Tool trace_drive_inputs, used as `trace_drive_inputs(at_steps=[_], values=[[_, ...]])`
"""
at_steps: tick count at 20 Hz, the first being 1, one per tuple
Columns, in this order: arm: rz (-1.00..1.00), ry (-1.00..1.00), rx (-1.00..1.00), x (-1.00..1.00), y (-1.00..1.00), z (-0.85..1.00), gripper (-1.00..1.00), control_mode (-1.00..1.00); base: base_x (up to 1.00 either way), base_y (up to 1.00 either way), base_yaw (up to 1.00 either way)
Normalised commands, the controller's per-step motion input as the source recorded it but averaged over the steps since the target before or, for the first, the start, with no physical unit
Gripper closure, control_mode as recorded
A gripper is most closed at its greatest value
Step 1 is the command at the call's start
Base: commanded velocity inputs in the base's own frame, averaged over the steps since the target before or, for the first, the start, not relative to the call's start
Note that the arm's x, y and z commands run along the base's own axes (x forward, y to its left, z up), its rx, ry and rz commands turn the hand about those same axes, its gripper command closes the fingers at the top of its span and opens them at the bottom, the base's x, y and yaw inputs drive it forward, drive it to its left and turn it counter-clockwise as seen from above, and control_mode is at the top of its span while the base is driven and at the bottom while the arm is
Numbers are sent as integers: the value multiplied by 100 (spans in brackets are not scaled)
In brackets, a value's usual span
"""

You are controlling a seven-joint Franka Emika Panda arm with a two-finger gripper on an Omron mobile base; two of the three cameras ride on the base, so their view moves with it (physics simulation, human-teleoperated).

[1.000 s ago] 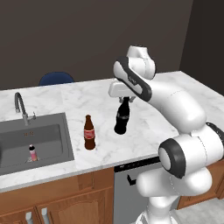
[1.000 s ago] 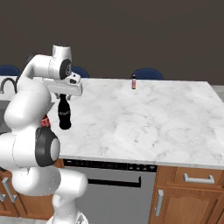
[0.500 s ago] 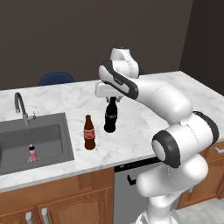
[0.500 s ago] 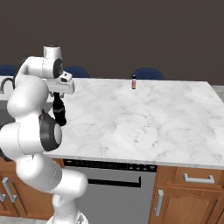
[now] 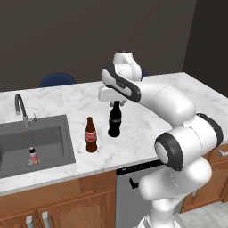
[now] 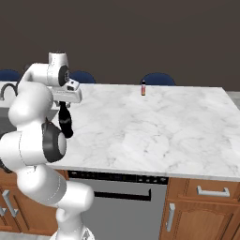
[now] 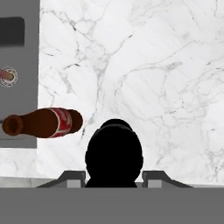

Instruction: Place the large bottle from the dining counter next to the other large bottle outside the sink, and place the small bottle from the dining counter next to the other small bottle inside the sink.

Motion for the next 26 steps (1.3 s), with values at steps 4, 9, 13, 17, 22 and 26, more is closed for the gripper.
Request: trace_drive_inputs(at_steps=[4,9,13,17,22,26], values=[[-3,-5,-1,0,0,-35,100,-100,0,0,0],[-4,-9,-1,12,0,-43,100,-100,0,0,0],[-2,-9,-1,13,0,-24,100,-100,0,0,0],[-1,-2,0,0,0,-14,100,-100,0,0,0],[-2,1,0,-2,0,-31,100,-100,0,0,0],[-2,4,0,-1,0,-14,100,-100,0,0,0]])
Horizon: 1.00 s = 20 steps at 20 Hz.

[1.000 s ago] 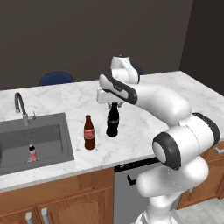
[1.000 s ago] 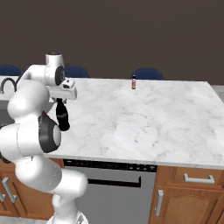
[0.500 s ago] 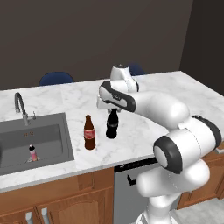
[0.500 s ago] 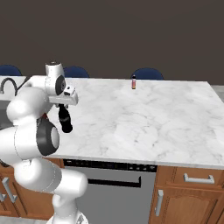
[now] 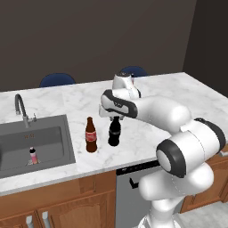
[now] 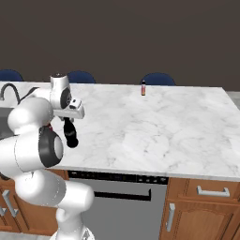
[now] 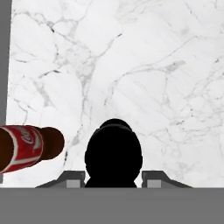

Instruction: Place the large bottle from the dining counter next to the other large bottle outside the sink, and place the small bottle from the dining counter next to the other small bottle inside the sink.

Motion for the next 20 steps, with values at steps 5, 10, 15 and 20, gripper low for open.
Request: trace_drive_inputs(at_steps=[5,10,15,20], values=[[-3,0,0,0,0,-24,100,-100,0,0,0],[-3,0,0,0,0,-29,100,-100,0,0,0],[-2,0,0,0,0,-27,100,-100,0,0,0],[0,0,0,0,0,0,100,-100,0,0,0]])
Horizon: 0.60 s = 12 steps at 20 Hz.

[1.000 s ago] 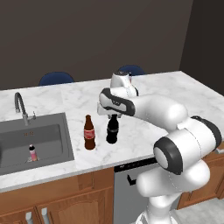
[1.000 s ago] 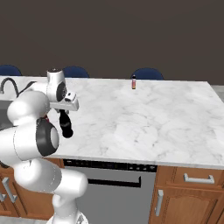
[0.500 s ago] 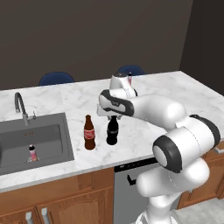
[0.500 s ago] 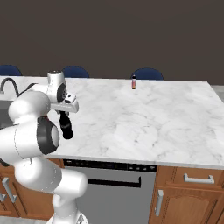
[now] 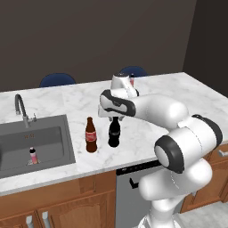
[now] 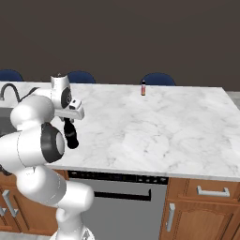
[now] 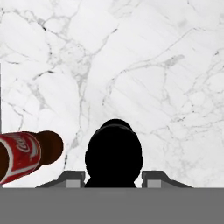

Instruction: Place the large bottle from the dining counter next to the other large bottle outside the sink, and place the small bottle from the dining counter next to the other small bottle inside the sink.

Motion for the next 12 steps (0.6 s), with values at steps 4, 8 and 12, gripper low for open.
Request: trace_drive_inputs(at_steps=[4,8,12], values=[[0,0,0,0,0,0,100,-100,0,0,0],[0,0,0,0,0,0,100,-100,0,0,0],[0,0,0,0,0,0,-100,-100,0,0,0]])
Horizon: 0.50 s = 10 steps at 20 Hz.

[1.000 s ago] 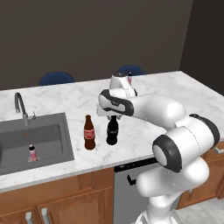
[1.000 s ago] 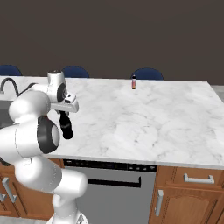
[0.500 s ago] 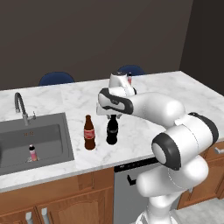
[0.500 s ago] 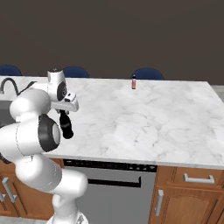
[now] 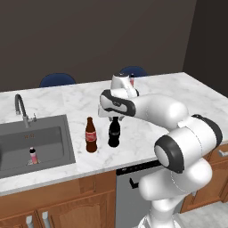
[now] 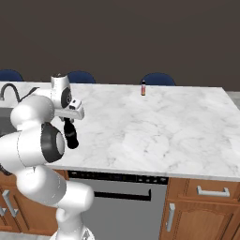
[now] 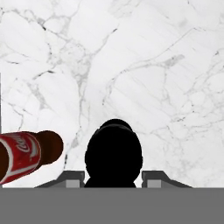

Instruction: Place the large bottle from the dining counter next to the other large bottle outside the sink, and place the small bottle from the dining counter next to the other small bottle inside the sink.

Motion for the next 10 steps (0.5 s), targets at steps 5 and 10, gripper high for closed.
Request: trace_drive_inputs(at_steps=[5,10], values=[[0,0,0,0,2,0,-100,-100,0,0,0],[0,0,0,0,0,0,-100,-100,0,0,0]])
